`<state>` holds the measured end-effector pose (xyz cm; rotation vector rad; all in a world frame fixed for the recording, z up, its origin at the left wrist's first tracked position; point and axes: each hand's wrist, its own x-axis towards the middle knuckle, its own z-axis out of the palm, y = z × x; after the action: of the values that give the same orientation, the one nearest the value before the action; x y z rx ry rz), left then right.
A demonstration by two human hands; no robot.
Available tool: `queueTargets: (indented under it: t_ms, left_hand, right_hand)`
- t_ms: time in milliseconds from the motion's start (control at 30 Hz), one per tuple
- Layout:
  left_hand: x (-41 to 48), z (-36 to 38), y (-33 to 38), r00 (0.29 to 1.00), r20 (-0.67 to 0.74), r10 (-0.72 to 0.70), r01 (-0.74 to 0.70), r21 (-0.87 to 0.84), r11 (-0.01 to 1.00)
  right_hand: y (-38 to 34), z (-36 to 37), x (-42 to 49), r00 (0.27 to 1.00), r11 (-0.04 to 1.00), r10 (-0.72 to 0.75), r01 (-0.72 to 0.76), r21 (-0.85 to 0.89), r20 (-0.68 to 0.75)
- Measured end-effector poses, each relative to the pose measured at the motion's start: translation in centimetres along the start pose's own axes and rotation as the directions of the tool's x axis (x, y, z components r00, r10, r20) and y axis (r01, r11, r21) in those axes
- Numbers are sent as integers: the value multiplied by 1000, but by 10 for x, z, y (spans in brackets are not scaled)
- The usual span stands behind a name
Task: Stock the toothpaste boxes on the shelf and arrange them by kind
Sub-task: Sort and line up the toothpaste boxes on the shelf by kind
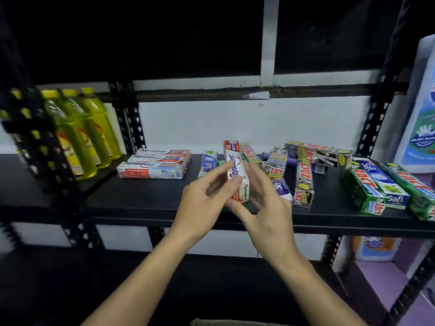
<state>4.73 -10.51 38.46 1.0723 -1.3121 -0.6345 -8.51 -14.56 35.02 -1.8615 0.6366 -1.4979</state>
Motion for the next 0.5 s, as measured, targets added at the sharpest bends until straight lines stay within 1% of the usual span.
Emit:
queueTargets:
  t_ms: [33, 133, 200, 267, 333, 367, 500]
  left_hand:
    - [-4, -12, -3, 999, -38, -15, 15, 0, 1000]
    - [-16, -47, -15, 992, -117, -55, 55, -3, 999]
    - [-25, -69, -22, 985, -149, -90, 91, 2, 996]
    - [-32, -88, -30, 975, -174, -135, 134, -21, 991]
    - [-39, -105, -36, 965, -198, -174, 168, -47, 985]
    - [-42, -112, -38, 959, -211, -189, 181, -58, 982]
    - [-52, -133, -47, 931, -278, -234, 208, -123, 970]
  right_hand:
    - [0, 11, 1, 999, 999, 12, -14, 39, 51]
    - [6, 42, 3, 980, 1000, 21, -19, -11, 199]
    - [10, 56, 5, 960, 996, 1, 23, -83, 280]
    - [14, 63, 9, 937, 979, -43, 109, -173, 346]
    - [17, 64, 17, 918, 942, -95, 208, -263, 385]
    - [20, 64, 22, 914, 925, -105, 235, -300, 392]
    - [39, 67, 50, 917, 860, -73, 258, -441, 393]
